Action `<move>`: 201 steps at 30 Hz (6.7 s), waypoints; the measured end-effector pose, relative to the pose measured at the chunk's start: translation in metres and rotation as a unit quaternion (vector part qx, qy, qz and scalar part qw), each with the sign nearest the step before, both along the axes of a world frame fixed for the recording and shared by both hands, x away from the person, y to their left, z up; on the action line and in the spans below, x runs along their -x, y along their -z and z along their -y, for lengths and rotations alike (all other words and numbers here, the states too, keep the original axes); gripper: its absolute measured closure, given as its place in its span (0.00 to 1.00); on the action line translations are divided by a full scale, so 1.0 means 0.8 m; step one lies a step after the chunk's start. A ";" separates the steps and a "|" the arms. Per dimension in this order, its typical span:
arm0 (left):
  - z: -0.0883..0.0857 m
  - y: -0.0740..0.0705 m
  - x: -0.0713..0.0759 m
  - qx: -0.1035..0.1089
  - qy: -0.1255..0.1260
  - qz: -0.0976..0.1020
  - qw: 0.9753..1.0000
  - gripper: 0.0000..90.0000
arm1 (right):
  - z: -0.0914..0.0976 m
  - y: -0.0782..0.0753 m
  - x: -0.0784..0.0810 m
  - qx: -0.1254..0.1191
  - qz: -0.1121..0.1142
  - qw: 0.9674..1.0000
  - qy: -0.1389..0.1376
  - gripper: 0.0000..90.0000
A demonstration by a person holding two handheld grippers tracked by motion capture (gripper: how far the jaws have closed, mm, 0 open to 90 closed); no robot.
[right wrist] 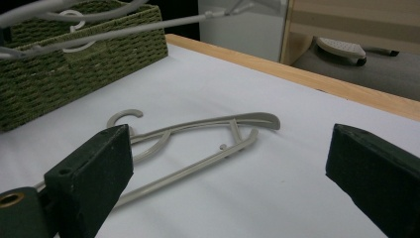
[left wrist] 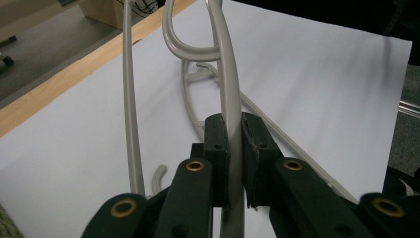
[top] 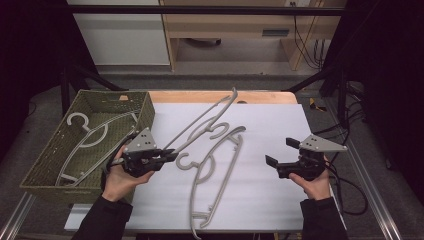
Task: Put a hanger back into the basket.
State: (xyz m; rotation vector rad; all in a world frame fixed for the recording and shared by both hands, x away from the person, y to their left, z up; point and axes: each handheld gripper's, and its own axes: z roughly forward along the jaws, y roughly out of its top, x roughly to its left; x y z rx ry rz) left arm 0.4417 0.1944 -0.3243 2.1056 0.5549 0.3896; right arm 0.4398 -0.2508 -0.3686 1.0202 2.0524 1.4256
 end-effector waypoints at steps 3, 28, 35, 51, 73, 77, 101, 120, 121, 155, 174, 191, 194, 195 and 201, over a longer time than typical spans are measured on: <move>-0.010 -0.016 -0.004 -0.004 -0.005 -0.003 1.000 0.91 | 0.000 0.000 0.000 -0.001 -0.001 1.000 0.000 0.05; -0.146 -0.065 -0.024 -0.013 -0.067 -0.014 0.998 0.91 | 0.000 0.000 0.000 0.002 -0.002 1.000 0.002 0.05; -0.180 -0.055 -0.021 -0.014 -0.083 -0.024 0.996 0.91 | 0.001 0.000 0.000 0.002 -0.002 1.000 0.004 0.05; -0.268 -0.027 -0.013 -0.006 -0.131 -0.047 0.990 0.91 | 0.001 0.001 -0.001 0.003 -0.004 1.000 0.005 0.05; -0.305 -0.006 0.001 -0.007 -0.122 -0.073 0.990 0.91 | 0.001 0.002 -0.001 0.005 -0.007 1.000 0.005 0.05; -0.306 -0.001 0.001 -0.001 -0.119 -0.077 0.990 0.91 | 0.000 0.003 -0.002 0.005 -0.007 1.000 0.003 0.05; -0.300 0.032 -0.008 -0.003 -0.112 -0.076 0.991 0.90 | -0.001 0.003 -0.001 0.005 -0.010 1.000 0.002 0.05; -0.299 0.057 -0.018 -0.083 -0.197 -0.131 0.968 0.84 | -0.002 0.003 -0.002 0.007 -0.009 1.000 0.001 0.05; -0.296 0.062 -0.019 -0.091 -0.198 -0.144 0.965 0.84 | -0.002 0.004 -0.002 0.006 -0.009 1.000 0.000 0.05; -0.219 0.078 -0.047 -0.221 -0.216 -0.134 0.941 0.68 | -0.001 0.003 -0.002 0.008 -0.009 1.000 0.000 0.05; -0.246 0.050 -0.044 -0.142 -0.248 -0.129 0.950 0.87 | 0.000 0.004 -0.003 0.007 -0.009 1.000 0.002 0.05; -0.304 0.051 -0.074 -0.129 -0.376 -0.120 0.910 0.84 | -0.001 0.005 -0.003 0.007 -0.013 1.000 0.001 0.05; -0.308 0.052 -0.077 -0.133 -0.386 -0.119 0.905 0.80 | -0.001 0.006 -0.004 0.007 -0.013 1.000 0.001 0.05; -0.310 0.051 -0.078 -0.133 -0.393 -0.121 0.902 0.80 | -0.001 0.006 -0.004 0.007 -0.013 1.000 0.001 0.05; -0.322 0.047 -0.070 -0.116 -0.398 -0.115 0.903 0.79 | -0.001 0.005 -0.003 0.006 -0.012 1.000 0.002 0.05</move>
